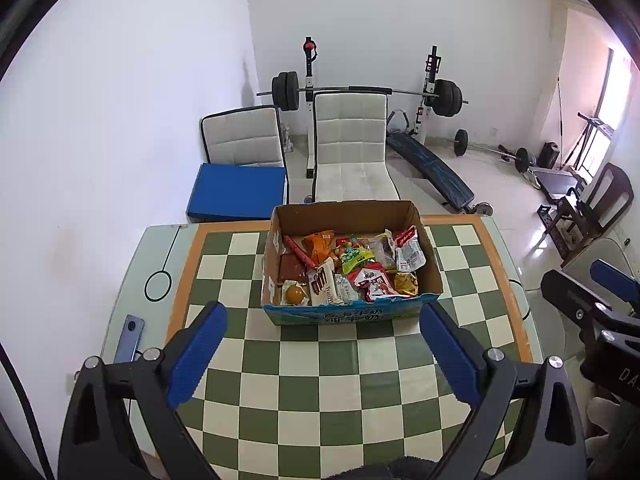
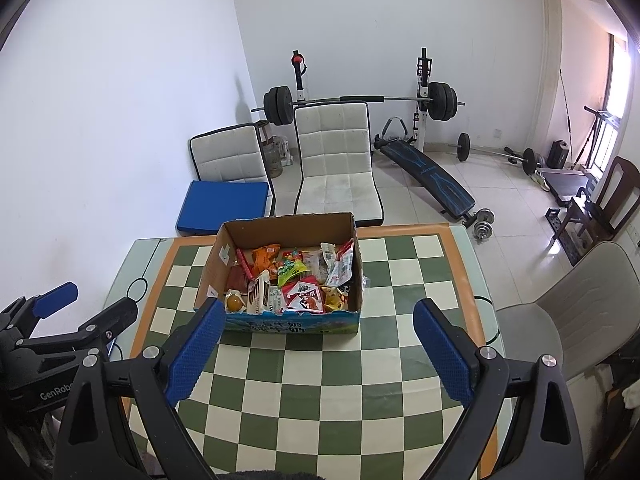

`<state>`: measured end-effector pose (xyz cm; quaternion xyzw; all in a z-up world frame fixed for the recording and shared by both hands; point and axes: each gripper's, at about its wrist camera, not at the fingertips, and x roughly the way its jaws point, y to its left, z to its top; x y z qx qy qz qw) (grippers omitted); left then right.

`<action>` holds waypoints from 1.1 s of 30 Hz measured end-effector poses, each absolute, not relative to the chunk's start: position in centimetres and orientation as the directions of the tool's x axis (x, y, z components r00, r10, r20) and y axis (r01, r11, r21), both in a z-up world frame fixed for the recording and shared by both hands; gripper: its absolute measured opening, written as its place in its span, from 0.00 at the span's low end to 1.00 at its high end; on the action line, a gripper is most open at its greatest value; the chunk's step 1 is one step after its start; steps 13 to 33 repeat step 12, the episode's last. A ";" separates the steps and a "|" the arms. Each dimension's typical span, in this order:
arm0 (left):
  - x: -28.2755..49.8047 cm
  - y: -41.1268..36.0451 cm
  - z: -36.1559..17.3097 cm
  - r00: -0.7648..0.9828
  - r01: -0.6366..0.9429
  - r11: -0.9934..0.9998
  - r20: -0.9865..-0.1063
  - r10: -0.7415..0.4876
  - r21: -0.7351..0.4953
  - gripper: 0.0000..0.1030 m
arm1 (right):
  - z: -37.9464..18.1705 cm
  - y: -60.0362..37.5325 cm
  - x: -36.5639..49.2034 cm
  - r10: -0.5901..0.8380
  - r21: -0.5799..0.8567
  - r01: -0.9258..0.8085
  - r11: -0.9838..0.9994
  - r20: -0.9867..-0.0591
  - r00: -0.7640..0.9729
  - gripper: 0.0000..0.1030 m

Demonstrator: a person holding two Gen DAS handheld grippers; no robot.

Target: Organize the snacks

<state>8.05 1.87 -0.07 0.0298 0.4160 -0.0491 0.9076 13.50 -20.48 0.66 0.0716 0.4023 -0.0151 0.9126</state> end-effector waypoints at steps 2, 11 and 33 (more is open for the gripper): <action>8.0 1.8 0.0 0.651 0.112 0.994 -0.756 -0.066 0.010 0.96 | 0.6 -20.6 13.4 0.032 0.123 0.088 0.989 -0.739 0.673 0.94; 8.1 2.0 0.6 0.659 0.102 0.995 -0.750 -0.062 0.008 0.96 | 0.2 -20.5 13.2 0.032 0.124 0.090 0.988 -0.740 0.672 0.94; 8.1 2.0 0.6 0.659 0.101 0.995 -0.750 -0.061 0.009 0.96 | 0.1 -20.5 13.2 0.031 0.123 0.090 0.988 -0.740 0.672 0.94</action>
